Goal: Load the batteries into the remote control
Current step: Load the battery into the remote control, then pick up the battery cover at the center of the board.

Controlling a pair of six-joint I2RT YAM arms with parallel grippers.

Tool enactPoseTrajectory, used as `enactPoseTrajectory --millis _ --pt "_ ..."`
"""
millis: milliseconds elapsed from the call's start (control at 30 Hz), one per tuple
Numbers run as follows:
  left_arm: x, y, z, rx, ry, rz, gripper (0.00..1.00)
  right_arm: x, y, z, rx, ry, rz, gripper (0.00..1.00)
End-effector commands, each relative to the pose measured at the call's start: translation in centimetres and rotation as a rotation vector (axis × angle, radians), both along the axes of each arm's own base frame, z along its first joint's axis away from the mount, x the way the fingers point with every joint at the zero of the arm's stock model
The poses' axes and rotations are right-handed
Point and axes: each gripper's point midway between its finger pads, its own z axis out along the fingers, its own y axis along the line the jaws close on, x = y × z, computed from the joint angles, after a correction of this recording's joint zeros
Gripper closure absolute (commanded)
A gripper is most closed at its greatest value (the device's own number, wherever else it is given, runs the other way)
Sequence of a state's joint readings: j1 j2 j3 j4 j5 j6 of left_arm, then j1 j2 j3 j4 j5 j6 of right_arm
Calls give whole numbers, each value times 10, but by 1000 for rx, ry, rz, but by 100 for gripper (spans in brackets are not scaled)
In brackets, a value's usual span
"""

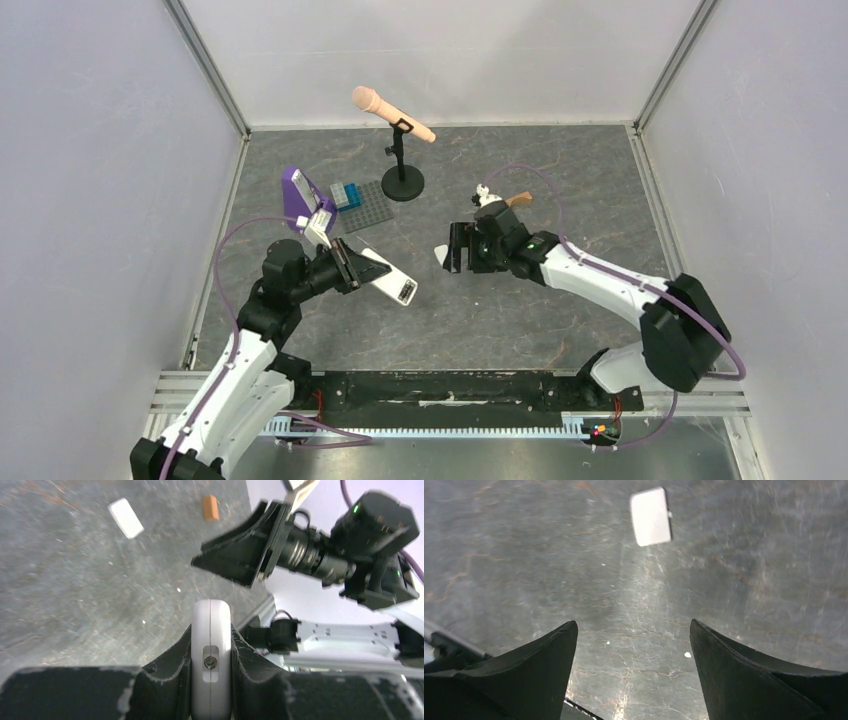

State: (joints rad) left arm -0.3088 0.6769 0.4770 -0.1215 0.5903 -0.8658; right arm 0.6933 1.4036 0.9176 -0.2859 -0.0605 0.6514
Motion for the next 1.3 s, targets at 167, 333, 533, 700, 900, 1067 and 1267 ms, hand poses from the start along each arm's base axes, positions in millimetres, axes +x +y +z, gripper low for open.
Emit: enactPoseTrajectory --millis 167,333,533,700,900,1067,1267 --pt "22 37 9 114 -114 243 98 44 22 3 -15 95 -583 10" --pt "29 50 8 164 -120 314 98 56 34 -7 -53 225 -764 9" --pt "40 69 14 241 -156 413 98 61 35 -15 -64 349 -941 10" --pt "47 74 16 270 -168 439 98 66 27 -26 -26 417 -1049 9" --pt "52 74 17 293 -184 438 98 72 26 -40 -41 475 -1089 10" --pt "56 75 14 306 -182 439 98 72 32 -56 -51 525 -1112 11" --pt "57 77 20 313 -216 450 98 77 43 -68 -55 559 -1106 16"
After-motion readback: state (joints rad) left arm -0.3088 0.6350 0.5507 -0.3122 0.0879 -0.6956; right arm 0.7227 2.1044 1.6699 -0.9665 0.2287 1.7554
